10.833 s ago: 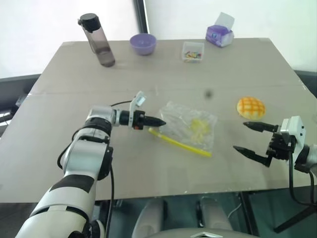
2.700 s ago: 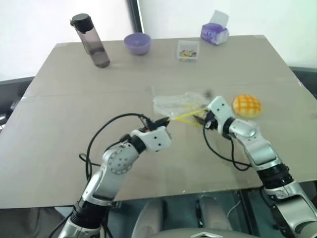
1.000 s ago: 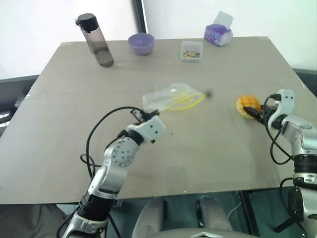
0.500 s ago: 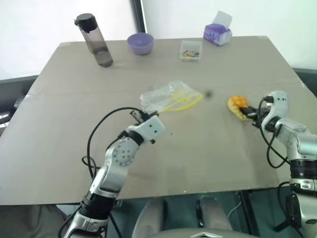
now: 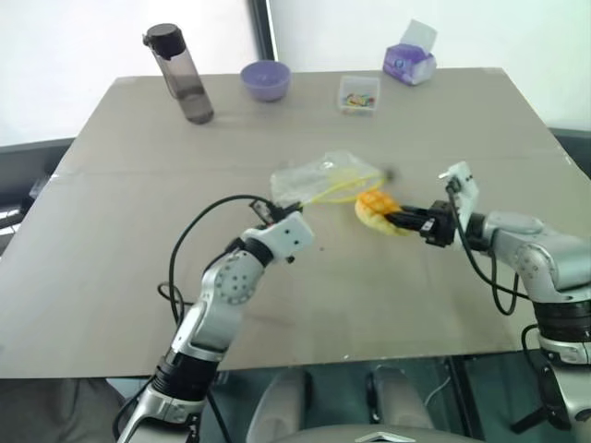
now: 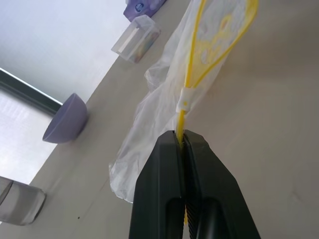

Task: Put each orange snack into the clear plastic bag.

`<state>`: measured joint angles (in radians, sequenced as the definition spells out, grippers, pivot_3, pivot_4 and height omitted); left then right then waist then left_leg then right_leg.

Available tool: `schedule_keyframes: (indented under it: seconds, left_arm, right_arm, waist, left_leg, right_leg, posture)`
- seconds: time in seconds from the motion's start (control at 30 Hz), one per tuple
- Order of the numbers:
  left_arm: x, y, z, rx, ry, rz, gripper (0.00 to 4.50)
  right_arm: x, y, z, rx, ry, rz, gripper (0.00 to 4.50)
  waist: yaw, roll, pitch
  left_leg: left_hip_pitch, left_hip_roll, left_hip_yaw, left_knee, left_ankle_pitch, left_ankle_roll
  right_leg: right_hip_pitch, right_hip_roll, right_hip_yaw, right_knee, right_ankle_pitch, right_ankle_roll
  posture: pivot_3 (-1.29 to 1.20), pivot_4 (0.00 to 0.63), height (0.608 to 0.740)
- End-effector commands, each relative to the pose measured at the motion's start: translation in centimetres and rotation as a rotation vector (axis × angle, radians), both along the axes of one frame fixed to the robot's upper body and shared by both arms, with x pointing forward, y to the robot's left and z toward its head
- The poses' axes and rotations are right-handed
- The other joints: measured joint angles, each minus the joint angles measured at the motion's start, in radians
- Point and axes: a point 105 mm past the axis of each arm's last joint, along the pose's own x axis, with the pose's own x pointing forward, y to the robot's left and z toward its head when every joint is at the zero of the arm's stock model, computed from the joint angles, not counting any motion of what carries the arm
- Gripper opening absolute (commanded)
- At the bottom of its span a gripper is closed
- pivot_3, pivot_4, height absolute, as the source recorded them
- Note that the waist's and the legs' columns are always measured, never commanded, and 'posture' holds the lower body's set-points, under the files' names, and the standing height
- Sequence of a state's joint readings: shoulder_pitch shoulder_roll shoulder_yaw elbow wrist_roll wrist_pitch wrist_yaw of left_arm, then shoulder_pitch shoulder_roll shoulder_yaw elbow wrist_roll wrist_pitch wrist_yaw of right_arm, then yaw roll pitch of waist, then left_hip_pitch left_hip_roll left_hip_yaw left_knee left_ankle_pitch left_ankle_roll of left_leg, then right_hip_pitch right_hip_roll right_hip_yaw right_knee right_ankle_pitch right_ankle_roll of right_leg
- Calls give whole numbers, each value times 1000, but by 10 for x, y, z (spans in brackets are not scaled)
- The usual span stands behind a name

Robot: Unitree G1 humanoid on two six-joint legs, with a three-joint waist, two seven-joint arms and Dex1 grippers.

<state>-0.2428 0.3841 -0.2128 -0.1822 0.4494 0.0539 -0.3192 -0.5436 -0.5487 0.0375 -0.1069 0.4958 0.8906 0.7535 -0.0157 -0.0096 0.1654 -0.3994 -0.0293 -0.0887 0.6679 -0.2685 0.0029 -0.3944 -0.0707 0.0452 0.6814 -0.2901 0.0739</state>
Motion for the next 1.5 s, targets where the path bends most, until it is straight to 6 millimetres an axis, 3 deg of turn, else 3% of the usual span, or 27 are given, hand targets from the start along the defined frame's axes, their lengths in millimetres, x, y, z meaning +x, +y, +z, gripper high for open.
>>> schedule_keyframes:
  seconds: [0.03,0.43,0.73,1.0,1.1,1.27,1.4,1.5]
  left_arm:
    - [-6,-15,11,40,-66,-79,0]
    - [-14,-27,6,101,-85,-167,0]
    - [-22,-44,7,95,-91,-259,0]
    - [-24,-44,3,94,-76,-261,0]
    - [-23,-43,2,88,-71,-254,0]
    - [-18,-38,1,68,-58,-205,0]
    - [-8,-25,3,15,-39,-111,0]
    - [-4,-21,4,5,-36,-87,0]
  right_arm:
    - [11,10,18,11,-61,-4,319]
    - [18,6,22,-20,-60,-35,319]
    - [25,28,20,2,4,-67,319]
    - [39,27,21,18,18,-151,319]
    - [47,23,26,61,8,-224,1362]
    - [41,20,26,22,-2,-209,3823]
    - [22,14,23,-21,4,-115,3823]
    - [-5,6,18,-79,12,23,3823]
  waist:
    - [1,0,0]
    - [2,0,0]
    - [0,0,0]
    - [2,0,0]
    - [0,0,0]
    - [-1,0,0]
    - [1,0,0]
    - [5,0,0]
  left_leg:
    - [0,0,0,0,0,0]
    - [-1,0,-1,0,0,0]
    - [-1,0,0,0,0,0]
    - [-1,-1,-1,0,0,-1]
    - [-1,-1,0,0,0,-1]
    - [-1,0,0,0,0,-1]
    - [-2,-1,0,0,0,0]
    - [-2,-1,-1,0,0,0]
  right_leg:
    - [0,0,0,0,0,0]
    - [0,0,-1,-1,0,0]
    - [-1,0,0,-1,0,0]
    - [-1,0,-1,-1,0,0]
    - [-1,0,0,-1,0,0]
    - [-2,0,0,0,0,0]
    - [-2,0,0,0,0,0]
    - [-1,0,-1,-1,0,0]
  posture:
    - [0,150,740]
    - [0,150,740]
    - [0,150,740]
    - [0,150,740]
    - [0,150,740]
    - [0,150,740]
    - [0,150,740]
    - [0,150,740]
